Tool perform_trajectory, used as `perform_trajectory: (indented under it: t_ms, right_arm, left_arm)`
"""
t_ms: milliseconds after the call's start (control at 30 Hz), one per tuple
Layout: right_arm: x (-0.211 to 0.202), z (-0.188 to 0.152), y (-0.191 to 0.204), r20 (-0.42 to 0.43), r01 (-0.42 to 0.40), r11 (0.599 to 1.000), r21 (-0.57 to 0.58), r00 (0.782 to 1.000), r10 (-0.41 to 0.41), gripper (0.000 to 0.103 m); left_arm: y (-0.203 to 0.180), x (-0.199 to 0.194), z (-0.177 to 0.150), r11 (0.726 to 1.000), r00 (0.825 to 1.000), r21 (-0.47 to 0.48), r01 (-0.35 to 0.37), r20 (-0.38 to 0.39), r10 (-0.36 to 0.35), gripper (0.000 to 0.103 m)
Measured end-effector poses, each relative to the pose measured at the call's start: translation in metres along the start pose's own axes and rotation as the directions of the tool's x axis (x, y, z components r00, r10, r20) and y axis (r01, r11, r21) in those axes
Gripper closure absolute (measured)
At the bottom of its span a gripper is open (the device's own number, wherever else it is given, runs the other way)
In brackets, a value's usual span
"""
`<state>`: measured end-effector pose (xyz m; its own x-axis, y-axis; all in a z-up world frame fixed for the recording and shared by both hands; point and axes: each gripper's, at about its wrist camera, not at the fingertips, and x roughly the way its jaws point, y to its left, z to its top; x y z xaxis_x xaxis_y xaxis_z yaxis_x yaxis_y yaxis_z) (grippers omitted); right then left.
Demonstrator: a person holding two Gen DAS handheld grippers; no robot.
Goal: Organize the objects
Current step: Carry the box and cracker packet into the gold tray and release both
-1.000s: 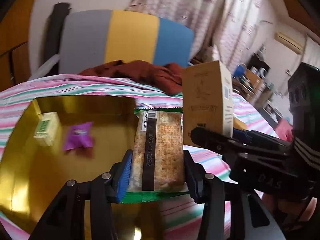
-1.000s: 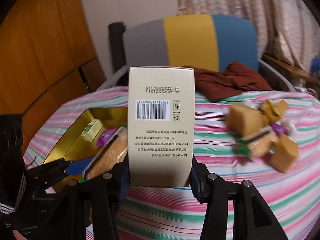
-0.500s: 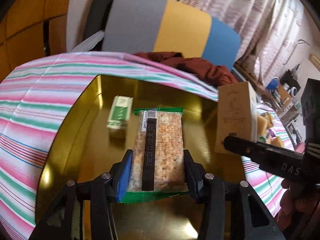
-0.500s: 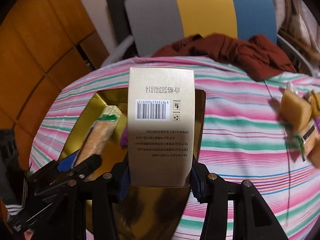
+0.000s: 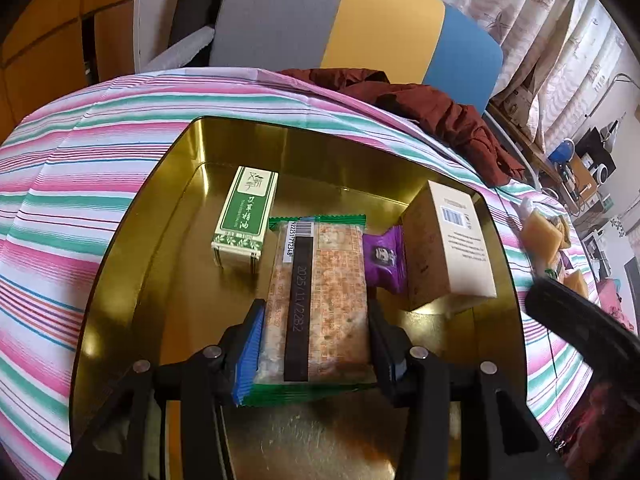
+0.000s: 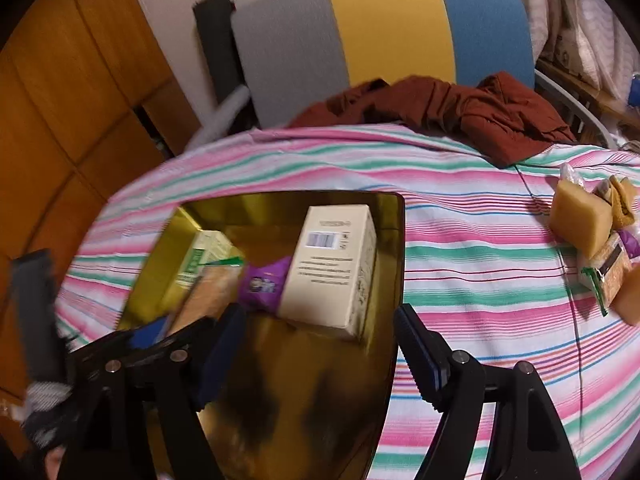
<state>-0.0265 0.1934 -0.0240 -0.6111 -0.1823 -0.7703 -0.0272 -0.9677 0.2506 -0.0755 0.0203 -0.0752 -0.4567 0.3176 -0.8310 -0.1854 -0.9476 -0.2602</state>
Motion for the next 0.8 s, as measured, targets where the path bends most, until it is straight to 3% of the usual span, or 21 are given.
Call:
perform_trajectory:
  t_ms: [133, 367, 600, 800]
  right_arm:
    - [-0.019, -0.007, -0.010, 0.038, -0.012, 1.000, 0.003, 0.999, 0.012, 0.022]
    - [-0.037, -0.018, -0.037, 0.069, 0.014, 1.000, 0.020, 0.998, -0.016, 0.022]
    - [-0.056, -0.031, -0.076, 0.102, 0.033, 0.996, 0.089, 0.994, -0.042, 0.022]
    - [-0.057, -0.043, -0.099, 0.092, 0.054, 0.991, 0.123, 0.994, -0.066, 0.022]
  left_arm:
    - [-0.001, 0.010, 0.017, 0.999, 0.999, -0.004, -0.035, -0.008, 0.035, 0.055]
    - [0.000, 0.014, 0.042, 0.997, 1.000, -0.081, -0.022, 0.009, 0.023, 0.050]
    - [0.006, -0.026, 0.028, 0.982, 0.991, -0.188, 0.008, 0.136, 0.018, 0.050]
    - [-0.014, -0.037, 0.005, 0.983, 0.985, -0.177, 0.038, 0.171, -0.007, 0.050]
